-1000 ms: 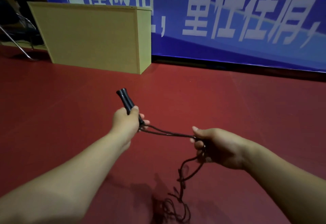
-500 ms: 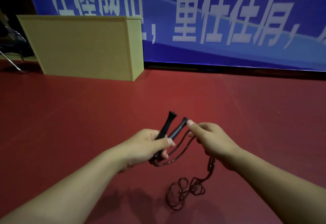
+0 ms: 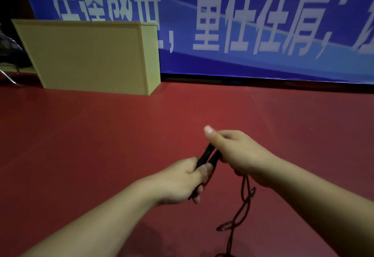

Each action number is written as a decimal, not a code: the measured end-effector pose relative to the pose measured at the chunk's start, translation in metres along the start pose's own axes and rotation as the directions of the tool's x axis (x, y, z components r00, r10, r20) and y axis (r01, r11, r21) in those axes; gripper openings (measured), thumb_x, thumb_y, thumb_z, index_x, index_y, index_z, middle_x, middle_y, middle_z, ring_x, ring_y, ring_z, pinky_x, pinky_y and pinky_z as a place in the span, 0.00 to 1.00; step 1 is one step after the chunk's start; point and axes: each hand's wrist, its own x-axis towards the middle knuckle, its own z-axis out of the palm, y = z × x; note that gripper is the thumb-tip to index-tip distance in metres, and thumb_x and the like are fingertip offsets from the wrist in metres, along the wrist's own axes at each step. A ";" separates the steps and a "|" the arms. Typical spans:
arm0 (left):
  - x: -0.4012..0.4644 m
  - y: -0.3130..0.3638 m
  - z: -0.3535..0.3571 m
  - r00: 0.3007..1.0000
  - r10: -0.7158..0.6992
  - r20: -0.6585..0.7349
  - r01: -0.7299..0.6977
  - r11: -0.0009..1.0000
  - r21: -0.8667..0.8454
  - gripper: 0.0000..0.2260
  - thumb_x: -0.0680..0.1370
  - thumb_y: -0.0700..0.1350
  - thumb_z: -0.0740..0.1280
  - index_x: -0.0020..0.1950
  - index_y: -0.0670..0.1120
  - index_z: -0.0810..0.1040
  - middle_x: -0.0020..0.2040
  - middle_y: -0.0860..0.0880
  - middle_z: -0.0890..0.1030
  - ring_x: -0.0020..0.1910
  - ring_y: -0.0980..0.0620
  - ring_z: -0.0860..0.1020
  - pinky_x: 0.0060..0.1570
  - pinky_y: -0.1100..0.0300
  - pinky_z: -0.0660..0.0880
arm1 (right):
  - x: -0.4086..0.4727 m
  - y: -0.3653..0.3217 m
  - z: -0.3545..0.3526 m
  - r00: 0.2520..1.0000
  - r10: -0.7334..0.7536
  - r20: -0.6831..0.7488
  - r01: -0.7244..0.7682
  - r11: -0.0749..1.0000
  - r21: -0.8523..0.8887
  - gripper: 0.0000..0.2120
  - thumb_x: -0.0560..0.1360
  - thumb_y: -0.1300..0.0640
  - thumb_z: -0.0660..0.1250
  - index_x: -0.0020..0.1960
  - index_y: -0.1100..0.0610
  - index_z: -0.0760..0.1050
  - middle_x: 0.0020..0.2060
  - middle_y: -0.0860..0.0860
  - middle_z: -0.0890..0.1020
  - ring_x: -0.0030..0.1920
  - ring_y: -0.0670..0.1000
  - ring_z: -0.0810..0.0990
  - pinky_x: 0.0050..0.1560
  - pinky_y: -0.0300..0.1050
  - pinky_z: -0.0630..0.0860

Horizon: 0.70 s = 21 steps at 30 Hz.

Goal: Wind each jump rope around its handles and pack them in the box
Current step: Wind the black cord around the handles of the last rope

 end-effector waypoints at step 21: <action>-0.014 0.000 -0.016 0.983 0.177 -0.039 -0.176 0.984 0.035 0.12 0.74 0.58 0.72 0.47 0.51 0.80 0.35 0.56 0.71 0.35 0.56 0.69 0.36 0.62 0.67 | -0.023 0.022 0.005 0.997 0.081 0.003 -0.072 0.858 0.508 0.15 0.81 0.45 0.59 0.44 0.56 0.67 0.26 0.47 0.64 0.25 0.47 0.61 0.27 0.42 0.61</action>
